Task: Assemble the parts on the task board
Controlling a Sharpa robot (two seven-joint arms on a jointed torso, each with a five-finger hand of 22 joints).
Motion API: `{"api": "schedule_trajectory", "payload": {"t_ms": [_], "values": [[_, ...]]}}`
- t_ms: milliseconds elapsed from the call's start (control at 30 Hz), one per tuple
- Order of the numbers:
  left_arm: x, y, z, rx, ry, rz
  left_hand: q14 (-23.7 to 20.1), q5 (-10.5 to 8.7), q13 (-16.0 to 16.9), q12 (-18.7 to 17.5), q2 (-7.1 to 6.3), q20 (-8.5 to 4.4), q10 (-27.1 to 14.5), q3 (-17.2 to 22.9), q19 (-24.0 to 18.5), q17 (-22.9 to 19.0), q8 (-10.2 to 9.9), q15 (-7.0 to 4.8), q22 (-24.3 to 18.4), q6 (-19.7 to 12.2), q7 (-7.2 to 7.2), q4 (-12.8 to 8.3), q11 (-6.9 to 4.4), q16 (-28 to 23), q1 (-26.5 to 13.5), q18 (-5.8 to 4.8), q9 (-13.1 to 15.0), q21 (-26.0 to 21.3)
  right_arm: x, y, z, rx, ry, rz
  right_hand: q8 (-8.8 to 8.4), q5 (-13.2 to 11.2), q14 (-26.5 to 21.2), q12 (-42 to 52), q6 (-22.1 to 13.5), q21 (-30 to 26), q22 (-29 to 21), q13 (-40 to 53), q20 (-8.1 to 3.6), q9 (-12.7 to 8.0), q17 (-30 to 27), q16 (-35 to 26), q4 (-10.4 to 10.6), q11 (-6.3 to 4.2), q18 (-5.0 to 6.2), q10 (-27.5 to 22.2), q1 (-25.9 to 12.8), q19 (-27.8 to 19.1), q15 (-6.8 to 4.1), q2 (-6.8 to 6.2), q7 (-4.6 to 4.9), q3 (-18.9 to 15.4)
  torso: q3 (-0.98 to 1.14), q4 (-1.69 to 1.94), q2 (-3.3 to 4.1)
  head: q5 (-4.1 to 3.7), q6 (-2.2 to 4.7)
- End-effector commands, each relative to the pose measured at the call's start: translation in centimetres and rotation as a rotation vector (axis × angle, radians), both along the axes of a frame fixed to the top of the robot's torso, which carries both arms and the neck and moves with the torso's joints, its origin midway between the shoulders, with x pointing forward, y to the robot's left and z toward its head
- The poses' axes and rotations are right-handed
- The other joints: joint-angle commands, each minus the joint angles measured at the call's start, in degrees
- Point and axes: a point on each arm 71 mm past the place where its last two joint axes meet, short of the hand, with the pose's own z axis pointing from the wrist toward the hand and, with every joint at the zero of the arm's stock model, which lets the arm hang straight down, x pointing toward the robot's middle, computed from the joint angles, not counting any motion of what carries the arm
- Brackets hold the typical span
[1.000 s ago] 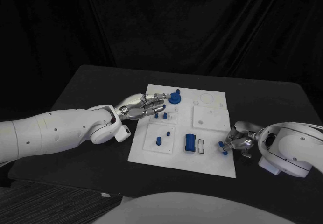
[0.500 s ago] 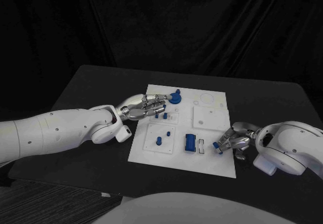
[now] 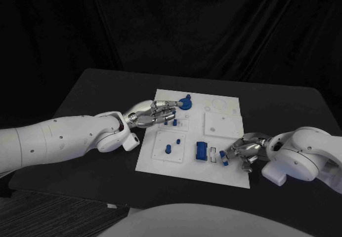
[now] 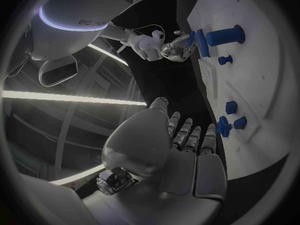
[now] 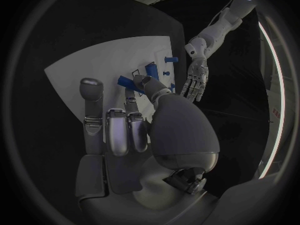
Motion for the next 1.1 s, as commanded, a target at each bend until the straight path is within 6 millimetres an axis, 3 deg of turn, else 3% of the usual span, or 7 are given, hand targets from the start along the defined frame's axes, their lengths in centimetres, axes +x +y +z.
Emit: {"api": "schedule_trajectory", "payload": {"t_ms": [33,200,433,833,1100], "values": [[-0.3,-0.3,0.7,-0.088,-0.066,-0.05,0.6,0.93,0.3,0.8,-0.23,0.29,-0.3,-0.4,0.3,0.1,-0.1,0.41,0.3,0.5,-0.15,-0.6,0.72,0.4,0.9,-3.55,-0.1,0.3,-0.2,0.0,-0.1,0.044,0.061,-0.068,2.87,0.4,4.6,1.0,2.2,1.8,5.6,15.2,-0.15,4.5,5.5,0.0,0.6,-0.72,-0.2,6.4,-1.3,0.3,-0.31,0.84,-0.84,3.2,-0.02,-0.07,-0.01,0.17,0.01],[-0.3,-0.3,0.7,-0.086,-0.062,-0.051,0.7,0.94,0.3,0.9,-0.24,0.44,-0.3,-0.3,0.3,0.1,0.0,0.49,0.4,0.7,-0.08,-0.6,0.75,0.4,1.0,-3.48,-0.1,0.3,-0.2,0.0,0.0,0.053,0.065,-0.113,2.99,-2.1,4.6,1.0,1.9,1.9,5.5,15.2,-0.14,5.0,5.5,0.0,1.6,-0.86,-0.17,6.4,-2.8,0.2,-0.38,1.2,-1.06,2.4,-0.03,-0.04,-0.01,0.1,0.01],[-0.3,-0.3,0.6,-0.086,-0.056,-0.055,0.9,0.99,0.3,1.0,-0.25,0.78,-0.4,-0.1,0.7,0.1,0.0,0.62,0.8,1.0,0.12,-0.6,0.81,0.5,1.1,-3.26,-0.1,0.5,-0.1,0.0,0.0,0.028,0.047,-0.141,3.12,-2.4,4.6,1.0,1.7,1.9,5.4,15.2,-0.17,5.3,5.2,-0.2,2.5,-0.96,-0.13,6.4,-4.0,0.2,-0.46,1.64,-1.21,2.1,0.03,-0.11,-0.03,-0.01,0.01],[-0.3,-0.4,0.5,-0.086,-0.05,-0.06,1.1,1.05,0.3,1.1,-0.28,1.1,-0.4,0.0,0.9,0.2,0.1,0.68,1.0,1.5,0.44,-0.6,0.81,0.6,1.2,-3.02,0.0,0.7,0.3,0.6,-0.1,-0.013,0.007,-0.108,3.4,-6.7,4.6,1.0,0.9,1.6,5.3,15.2,-0.25,6.1,4.9,-0.3,3.8,-1.13,-0.08,6.4,-5.2,0.0,-0.58,2.3,-1.41,1.6,0.0,-0.13,-0.02,-0.06,0.01],[-0.4,-0.3,0.5,-0.084,-0.047,-0.058,1.1,1.07,0.3,1.2,-0.29,1.17,-0.4,0.1,1.0,0.2,0.1,0.69,1.1,1.7,0.51,-0.6,0.8,0.6,1.2,-2.95,0.0,0.8,0.4,1.2,-0.2,-0.025,-0.001,-0.072,3.42,-7.7,4.5,1.0,0.7,1.2,5.2,15.2,-0.25,6.3,4.7,-0.4,3.8,-1.13,-0.01,6.4,-5.1,-0.1,-0.59,2.37,-1.4,1.5,0.02,-0.16,0.01,0.05,0.01]]}}
